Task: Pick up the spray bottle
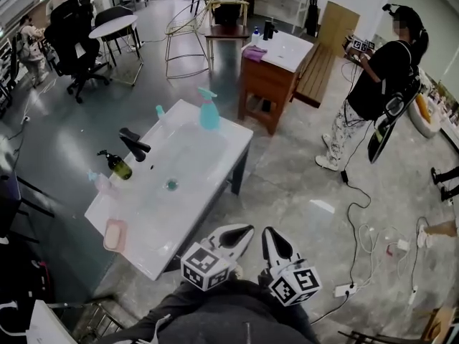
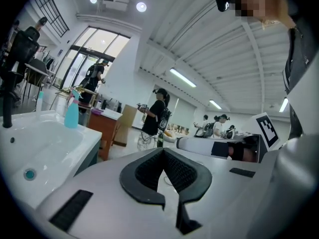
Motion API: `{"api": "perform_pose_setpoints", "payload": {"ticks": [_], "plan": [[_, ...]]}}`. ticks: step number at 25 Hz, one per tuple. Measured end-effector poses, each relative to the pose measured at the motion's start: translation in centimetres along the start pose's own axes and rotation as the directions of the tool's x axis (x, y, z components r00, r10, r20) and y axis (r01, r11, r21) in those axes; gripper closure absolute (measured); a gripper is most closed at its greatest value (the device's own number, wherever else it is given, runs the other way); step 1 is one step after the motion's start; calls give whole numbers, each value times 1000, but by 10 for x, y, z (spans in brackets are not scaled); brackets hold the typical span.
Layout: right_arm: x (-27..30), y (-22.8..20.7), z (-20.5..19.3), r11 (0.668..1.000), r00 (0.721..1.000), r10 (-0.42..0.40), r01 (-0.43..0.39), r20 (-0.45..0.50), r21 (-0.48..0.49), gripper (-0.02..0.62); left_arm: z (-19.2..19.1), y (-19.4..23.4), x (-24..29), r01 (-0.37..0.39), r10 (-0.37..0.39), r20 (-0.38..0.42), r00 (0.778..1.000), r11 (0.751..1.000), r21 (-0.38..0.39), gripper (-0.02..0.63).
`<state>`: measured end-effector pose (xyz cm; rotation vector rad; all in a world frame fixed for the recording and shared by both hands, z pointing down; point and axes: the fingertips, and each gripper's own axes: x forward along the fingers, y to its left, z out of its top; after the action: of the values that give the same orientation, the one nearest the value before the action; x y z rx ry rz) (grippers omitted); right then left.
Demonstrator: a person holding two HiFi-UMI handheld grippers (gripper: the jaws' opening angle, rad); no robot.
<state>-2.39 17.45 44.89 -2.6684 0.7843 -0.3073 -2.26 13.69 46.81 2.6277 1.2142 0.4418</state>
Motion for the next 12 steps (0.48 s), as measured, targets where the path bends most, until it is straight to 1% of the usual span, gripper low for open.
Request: {"api": "perform_pose_setpoints", "payload": {"ticks": [5,12], "plan": [[-3,-18,-5,998,1000,-11,11,-11,65,583,-14,-6,13,-1,0,-42,999,1000,-28,598],[-11,-31,-9,996,999,-16,18,-29,86,583,-22,-9,23,-15,11,-80,997,999,-52,598]]}}
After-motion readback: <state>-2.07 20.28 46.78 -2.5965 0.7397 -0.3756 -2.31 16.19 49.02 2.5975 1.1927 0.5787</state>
